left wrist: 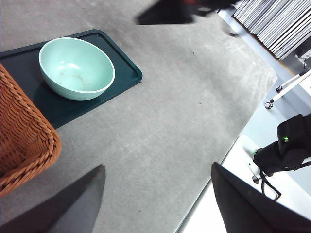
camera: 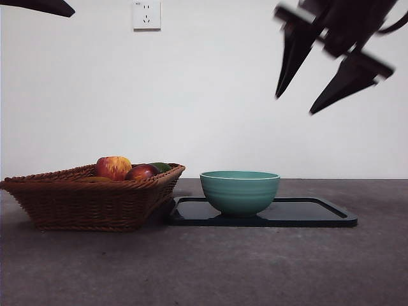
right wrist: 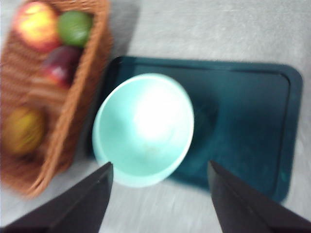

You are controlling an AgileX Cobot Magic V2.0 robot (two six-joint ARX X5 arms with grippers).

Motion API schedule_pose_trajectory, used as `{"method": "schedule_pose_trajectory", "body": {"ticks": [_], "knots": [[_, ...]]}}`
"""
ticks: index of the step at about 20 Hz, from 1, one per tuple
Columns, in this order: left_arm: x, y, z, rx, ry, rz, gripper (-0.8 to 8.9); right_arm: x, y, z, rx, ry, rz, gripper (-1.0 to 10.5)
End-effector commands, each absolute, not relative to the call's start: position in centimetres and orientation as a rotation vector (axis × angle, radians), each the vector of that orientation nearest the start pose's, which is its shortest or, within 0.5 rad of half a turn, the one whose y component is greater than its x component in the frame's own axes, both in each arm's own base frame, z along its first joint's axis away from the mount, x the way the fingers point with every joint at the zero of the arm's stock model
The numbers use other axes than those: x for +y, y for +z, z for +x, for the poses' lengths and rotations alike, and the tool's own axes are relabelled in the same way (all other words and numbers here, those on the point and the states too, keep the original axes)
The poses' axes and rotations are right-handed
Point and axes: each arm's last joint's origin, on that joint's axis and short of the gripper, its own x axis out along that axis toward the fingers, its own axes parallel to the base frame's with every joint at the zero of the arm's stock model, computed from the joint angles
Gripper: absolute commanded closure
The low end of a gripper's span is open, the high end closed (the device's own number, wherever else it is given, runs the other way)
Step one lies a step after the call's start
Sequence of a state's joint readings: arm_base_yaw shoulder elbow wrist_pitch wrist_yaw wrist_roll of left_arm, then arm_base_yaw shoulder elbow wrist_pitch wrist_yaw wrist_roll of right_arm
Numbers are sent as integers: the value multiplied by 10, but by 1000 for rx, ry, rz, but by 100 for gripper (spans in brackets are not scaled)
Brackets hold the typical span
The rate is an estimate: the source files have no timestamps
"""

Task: Pick up the wifruite, put it on the bowl, pick up the plate, put it on desk

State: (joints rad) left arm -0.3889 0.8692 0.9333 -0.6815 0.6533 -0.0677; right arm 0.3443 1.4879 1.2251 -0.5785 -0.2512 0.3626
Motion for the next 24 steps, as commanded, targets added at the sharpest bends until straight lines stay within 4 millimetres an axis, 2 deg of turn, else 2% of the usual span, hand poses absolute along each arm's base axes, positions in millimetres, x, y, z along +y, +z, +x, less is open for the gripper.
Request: {"method": "schedule_pose_trajectory", "body": {"ticks": [1,5,9,10,12,13,15,17,20,24], "knots": [[-80,331,146,655,-999,-129,470,124,276,322,978,408,259,639],[-80,331,146,656,-998,-129,470,137,239,355,1035,396,245,640],[-80,331,146,655,-999,-129,470,142,200,369,1104,382,224,641],[-80,331,146,655,-999,-129,470,143,194,371,1116,380,220,687],[-80,331,146,657,-998,-129,470,144,190,372,1119,385,208,896],[-80,331,146,658,-998,-129,470,144,190,373,1109,379,197,941],[-80,330,146,662,-998,-130,470,144,190,373,1111,377,192,941],[-80,330,146,667,-997,-130,470,143,195,371,1103,380,189,941],[-80,330,146,667,-997,-130,470,142,228,357,1048,413,168,941],[-80,330,146,667,-997,-130,470,149,279,311,1020,460,71,941]]}}
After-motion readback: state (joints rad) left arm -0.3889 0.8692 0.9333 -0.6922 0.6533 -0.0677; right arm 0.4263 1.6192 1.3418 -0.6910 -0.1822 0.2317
